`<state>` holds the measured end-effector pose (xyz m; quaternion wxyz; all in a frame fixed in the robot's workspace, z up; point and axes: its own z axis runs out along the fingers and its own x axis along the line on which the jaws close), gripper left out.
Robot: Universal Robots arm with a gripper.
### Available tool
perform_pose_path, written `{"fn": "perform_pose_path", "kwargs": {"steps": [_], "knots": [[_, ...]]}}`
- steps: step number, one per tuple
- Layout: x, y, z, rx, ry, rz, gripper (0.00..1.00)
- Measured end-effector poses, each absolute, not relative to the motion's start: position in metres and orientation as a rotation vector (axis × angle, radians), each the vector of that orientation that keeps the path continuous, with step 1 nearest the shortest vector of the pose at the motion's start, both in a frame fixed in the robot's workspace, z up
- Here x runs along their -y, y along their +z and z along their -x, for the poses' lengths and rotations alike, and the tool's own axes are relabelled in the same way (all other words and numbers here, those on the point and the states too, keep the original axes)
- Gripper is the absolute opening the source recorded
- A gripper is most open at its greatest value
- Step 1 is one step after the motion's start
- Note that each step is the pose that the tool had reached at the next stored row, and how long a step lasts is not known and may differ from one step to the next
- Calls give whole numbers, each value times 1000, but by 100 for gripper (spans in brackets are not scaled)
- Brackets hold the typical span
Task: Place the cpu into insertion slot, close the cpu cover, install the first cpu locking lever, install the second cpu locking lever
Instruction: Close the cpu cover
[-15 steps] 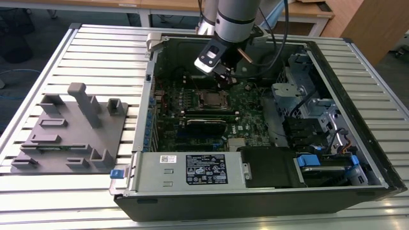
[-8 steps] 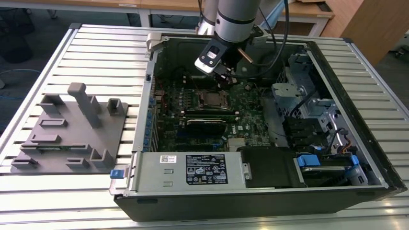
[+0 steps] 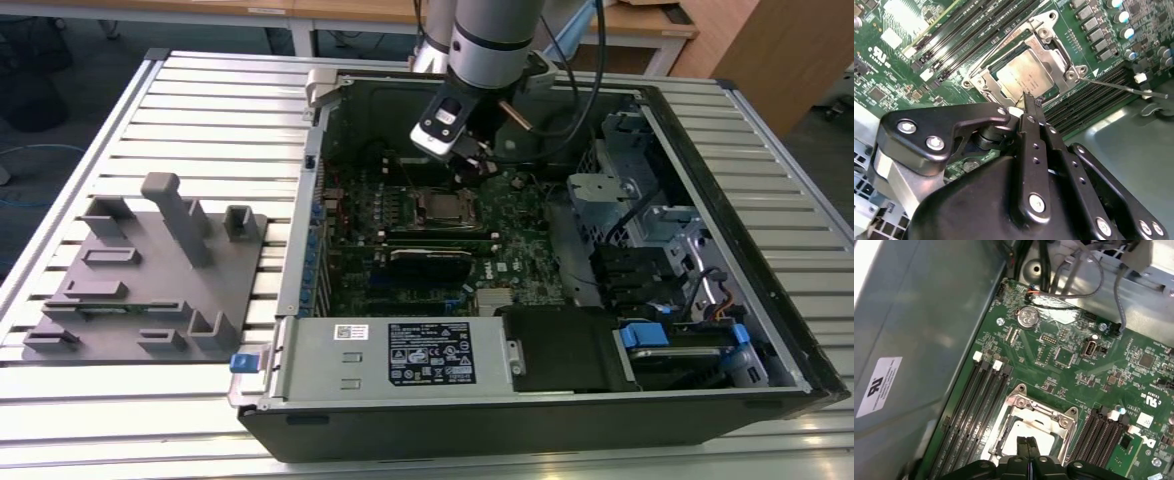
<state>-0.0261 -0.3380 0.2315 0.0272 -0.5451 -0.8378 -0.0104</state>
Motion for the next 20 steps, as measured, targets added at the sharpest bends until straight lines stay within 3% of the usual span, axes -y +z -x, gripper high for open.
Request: {"fn": "perform_pose_path", "kwargs": {"steps": [20], "knots": [[338, 231, 26, 2642, -30, 1596, 10]]}}
